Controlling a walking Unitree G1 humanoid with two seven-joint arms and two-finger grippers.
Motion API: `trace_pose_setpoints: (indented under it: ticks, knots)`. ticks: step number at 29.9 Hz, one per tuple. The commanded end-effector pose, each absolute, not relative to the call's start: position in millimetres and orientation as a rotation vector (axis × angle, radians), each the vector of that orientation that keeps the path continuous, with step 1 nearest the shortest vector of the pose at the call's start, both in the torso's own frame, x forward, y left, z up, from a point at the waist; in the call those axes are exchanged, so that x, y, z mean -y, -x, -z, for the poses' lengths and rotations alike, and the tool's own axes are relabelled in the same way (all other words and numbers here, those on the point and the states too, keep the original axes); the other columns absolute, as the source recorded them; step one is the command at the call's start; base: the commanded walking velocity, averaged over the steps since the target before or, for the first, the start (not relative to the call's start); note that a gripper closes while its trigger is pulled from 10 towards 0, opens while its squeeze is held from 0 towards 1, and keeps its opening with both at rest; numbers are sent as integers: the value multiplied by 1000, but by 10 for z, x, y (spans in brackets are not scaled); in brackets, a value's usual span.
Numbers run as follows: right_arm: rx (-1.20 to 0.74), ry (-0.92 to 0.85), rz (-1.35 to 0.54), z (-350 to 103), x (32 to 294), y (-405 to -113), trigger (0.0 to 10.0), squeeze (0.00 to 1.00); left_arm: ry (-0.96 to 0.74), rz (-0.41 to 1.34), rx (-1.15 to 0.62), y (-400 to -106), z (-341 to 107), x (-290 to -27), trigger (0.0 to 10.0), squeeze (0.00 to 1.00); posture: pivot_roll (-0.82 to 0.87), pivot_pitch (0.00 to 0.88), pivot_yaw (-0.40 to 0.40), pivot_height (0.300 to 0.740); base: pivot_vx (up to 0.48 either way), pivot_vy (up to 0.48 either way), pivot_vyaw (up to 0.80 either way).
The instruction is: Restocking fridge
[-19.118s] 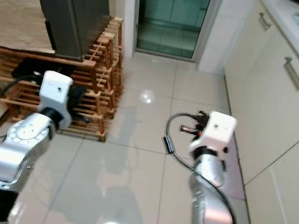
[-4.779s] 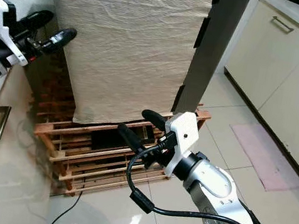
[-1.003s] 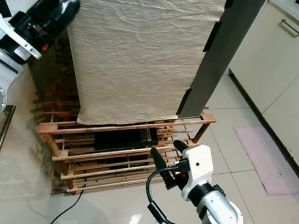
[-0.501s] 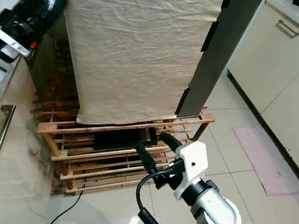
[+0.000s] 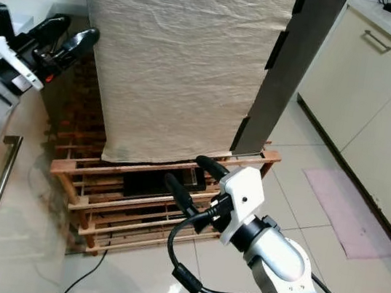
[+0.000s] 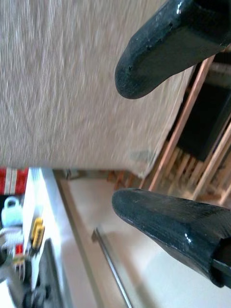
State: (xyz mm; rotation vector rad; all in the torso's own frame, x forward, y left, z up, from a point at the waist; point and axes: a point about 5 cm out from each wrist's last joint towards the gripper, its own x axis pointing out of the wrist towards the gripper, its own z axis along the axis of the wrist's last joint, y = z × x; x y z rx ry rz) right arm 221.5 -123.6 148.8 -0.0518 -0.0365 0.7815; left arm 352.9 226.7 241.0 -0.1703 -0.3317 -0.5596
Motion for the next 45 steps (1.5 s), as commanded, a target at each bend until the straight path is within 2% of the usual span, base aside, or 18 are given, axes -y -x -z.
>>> trace_pose_setpoints:
  ticks: [1, 19, 26, 31, 45]
  knots:
    - [60, 65, -742, -1532, 1292, -2255, 10000, 0, 143, 574, 321, -3554, -2420, -2230, 10000, 0, 1, 0, -19, 740, 0, 0, 0]
    - [50, 76, -749, -1537, 1261, -2250, 10000, 0, 74, 661, 277, -3688, -2384, -2047, 10000, 0, -4, 0, -10, 740, 0, 0, 0]
    - [46, 60, -782, -1525, 1247, -2219, 10000, 0, 54, 776, 263, -3643, -2376, -1961, 10000, 0, -3, 0, -9, 740, 0, 0, 0]
    - [103, -39, -866, -1612, 1205, -2091, 10000, 0, 35, 857, 244, -3603, -2354, -1919, 10000, 0, -2, 0, -7, 740, 0, 0, 0]
    - [163, -42, -825, -1764, 1306, -2078, 10000, 0, 18, 917, 219, -3561, -2338, -1924, 10000, 0, -2, 0, -11, 740, 0, 0, 0]
